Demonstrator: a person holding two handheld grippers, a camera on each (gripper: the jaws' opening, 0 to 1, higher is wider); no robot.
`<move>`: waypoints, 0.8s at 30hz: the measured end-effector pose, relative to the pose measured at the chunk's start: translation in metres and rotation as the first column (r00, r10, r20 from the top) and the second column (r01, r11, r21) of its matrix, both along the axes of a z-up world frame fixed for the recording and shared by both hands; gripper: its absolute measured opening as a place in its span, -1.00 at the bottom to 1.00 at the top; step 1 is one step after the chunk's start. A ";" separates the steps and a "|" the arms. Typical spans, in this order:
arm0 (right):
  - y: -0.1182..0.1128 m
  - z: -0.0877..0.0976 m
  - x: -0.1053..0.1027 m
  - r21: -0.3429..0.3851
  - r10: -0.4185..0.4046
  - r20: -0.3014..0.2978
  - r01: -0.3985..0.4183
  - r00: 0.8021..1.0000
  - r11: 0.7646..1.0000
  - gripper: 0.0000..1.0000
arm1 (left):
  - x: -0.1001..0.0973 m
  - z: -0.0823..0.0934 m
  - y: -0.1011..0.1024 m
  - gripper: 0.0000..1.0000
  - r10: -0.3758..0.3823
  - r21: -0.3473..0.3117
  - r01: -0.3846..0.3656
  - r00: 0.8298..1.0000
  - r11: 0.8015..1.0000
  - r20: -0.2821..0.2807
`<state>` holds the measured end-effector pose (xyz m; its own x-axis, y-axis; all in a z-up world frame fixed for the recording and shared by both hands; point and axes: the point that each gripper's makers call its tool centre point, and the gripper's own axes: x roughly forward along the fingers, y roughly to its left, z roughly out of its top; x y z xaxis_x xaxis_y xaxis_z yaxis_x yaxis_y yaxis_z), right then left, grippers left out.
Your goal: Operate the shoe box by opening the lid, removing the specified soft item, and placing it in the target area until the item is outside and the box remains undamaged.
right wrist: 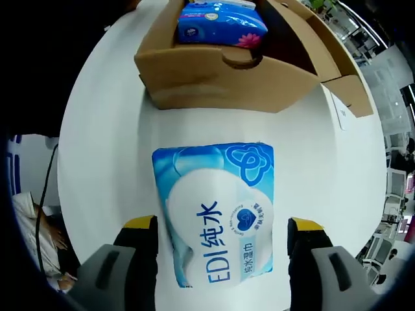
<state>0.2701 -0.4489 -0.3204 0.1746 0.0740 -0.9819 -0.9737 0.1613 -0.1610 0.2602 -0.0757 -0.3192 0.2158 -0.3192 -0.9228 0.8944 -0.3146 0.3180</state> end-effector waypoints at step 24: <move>0.020 0.058 0.001 0.029 -0.058 0.199 0.053 0.978 0.998 0.63 | 0.000 0.000 0.001 -0.74 -0.009 -0.002 0.009 1.000 1.000 0.006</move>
<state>0.2715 -0.4293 -0.2627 0.3710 0.0810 -0.9251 -0.9118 0.2203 -0.3464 0.2597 -0.0752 -0.3188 0.2188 -0.3233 -0.9206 0.8895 -0.3217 0.3244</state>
